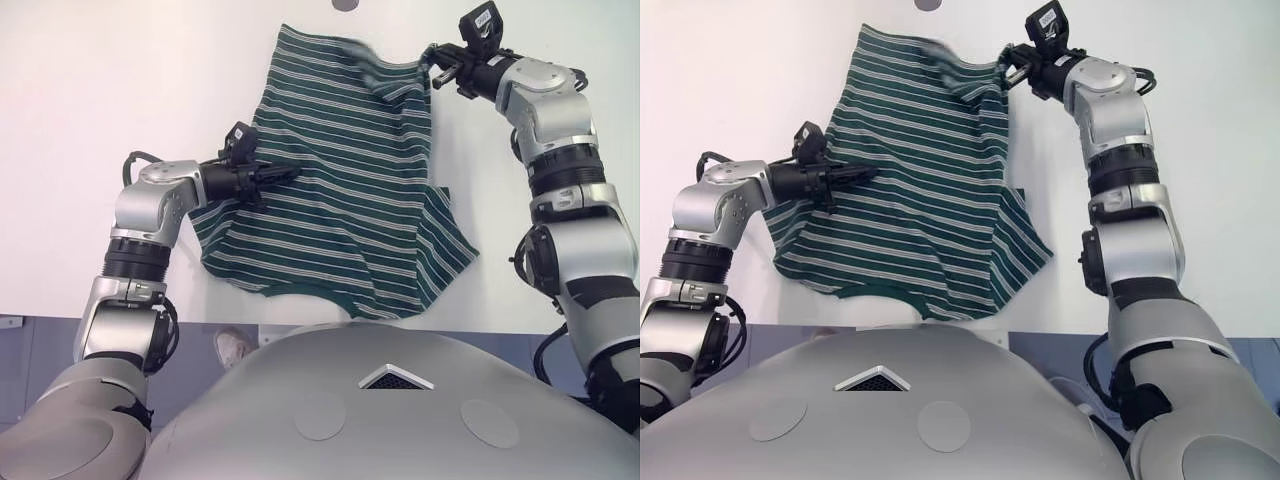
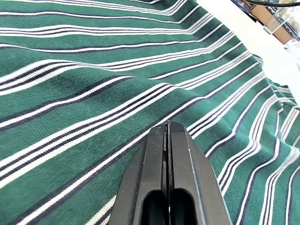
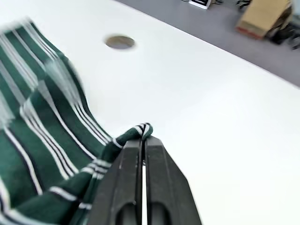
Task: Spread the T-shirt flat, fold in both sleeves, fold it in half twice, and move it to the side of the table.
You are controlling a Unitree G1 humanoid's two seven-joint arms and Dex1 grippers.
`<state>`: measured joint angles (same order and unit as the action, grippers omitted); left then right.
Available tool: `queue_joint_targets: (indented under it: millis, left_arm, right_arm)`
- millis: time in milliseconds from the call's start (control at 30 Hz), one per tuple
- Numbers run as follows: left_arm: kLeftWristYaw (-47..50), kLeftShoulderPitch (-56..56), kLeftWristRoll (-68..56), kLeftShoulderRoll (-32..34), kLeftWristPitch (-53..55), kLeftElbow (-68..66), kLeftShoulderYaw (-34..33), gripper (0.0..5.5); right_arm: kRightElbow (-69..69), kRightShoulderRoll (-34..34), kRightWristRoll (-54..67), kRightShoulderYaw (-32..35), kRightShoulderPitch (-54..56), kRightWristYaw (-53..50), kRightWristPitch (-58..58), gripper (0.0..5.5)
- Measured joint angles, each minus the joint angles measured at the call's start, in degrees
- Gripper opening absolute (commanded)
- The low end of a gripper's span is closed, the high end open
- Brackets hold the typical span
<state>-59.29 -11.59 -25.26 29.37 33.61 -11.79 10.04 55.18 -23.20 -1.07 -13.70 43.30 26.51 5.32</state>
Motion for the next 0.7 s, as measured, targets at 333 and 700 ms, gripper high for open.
queue_joint_targets:
  millis: [333,700]
  left_arm:
    - [7.1,-2.2,0.2,-3.4,3.1,-1.2,-1.5,0.0]
    - [11.3,-3.3,-0.2,-5.3,0.7,-2.9,-5.5,0.0]
  right_arm:
    - [17.0,-1.6,-12.1,0.2,3.5,-19.9,-18.6,0.71]
    - [-46.9,-5.2,15.0,-4.6,-30.8,18.8,10.2,0.02]
